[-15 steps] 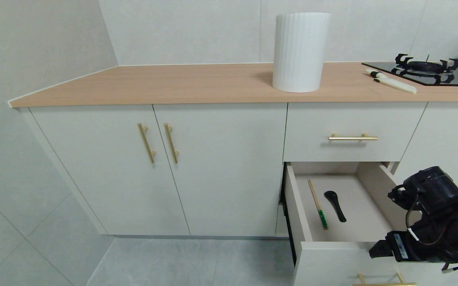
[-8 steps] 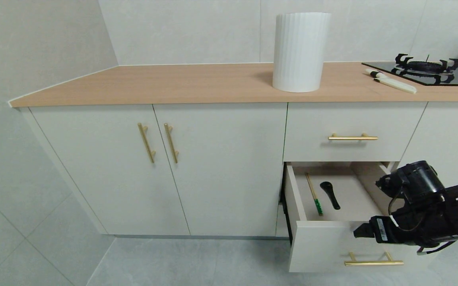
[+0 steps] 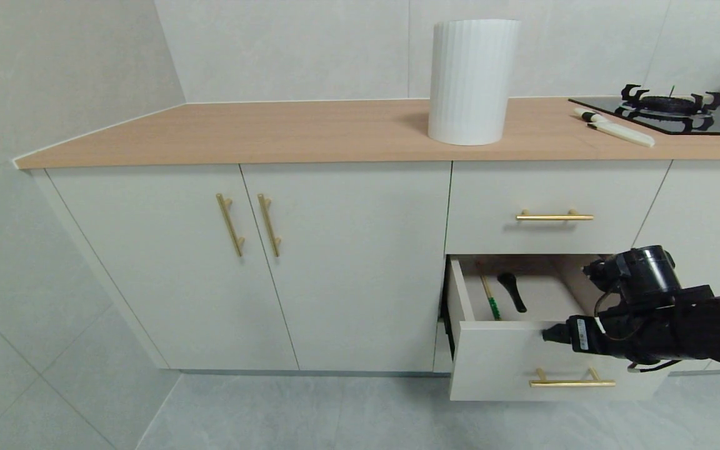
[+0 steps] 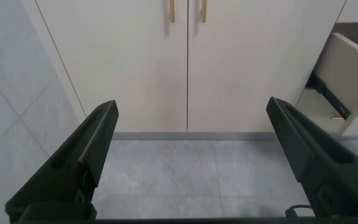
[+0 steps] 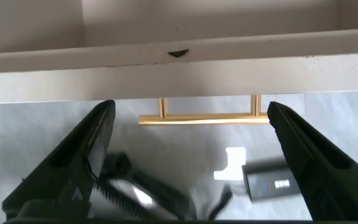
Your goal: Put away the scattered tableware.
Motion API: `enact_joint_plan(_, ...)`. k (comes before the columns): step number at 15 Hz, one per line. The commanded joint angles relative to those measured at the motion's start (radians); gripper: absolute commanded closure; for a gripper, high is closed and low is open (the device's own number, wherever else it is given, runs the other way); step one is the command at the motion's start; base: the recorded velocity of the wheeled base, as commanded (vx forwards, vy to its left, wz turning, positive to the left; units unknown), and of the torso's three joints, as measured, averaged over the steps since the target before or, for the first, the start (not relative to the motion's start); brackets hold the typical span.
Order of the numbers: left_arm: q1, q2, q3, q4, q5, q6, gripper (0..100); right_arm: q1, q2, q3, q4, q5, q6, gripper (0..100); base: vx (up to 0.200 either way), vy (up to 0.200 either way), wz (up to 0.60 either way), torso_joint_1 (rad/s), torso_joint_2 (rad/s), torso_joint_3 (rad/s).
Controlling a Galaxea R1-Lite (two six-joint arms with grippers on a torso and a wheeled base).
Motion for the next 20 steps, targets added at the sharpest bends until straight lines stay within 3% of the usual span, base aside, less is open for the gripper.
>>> enact_joint_plan(1, -0.001, 0.000, 0.001, 0.000, 0.000, 0.000, 0, -0.001, 0.049, -0.026, -0.014, 0.000, -0.002, 0, 0.000, 0.000, 0.00, 0.000, 0.00, 0.000)
enact_joint_plan(14, -0.001, 0.000, 0.000, 0.000, 0.000, 0.000, 0, -0.064, 0.285, -0.362, -0.027, 0.000, -0.075, 0, 0.000, 0.000, 0.00, 0.000, 0.00, 0.000)
enact_joint_plan(20, 0.001, 0.000, 0.000, 0.000, 0.000, 0.000, 0, -0.063, 0.355, -0.394, -0.202, 0.000, -0.089, 0, 0.000, 0.000, 0.00, 0.000, 0.00, 0.000)
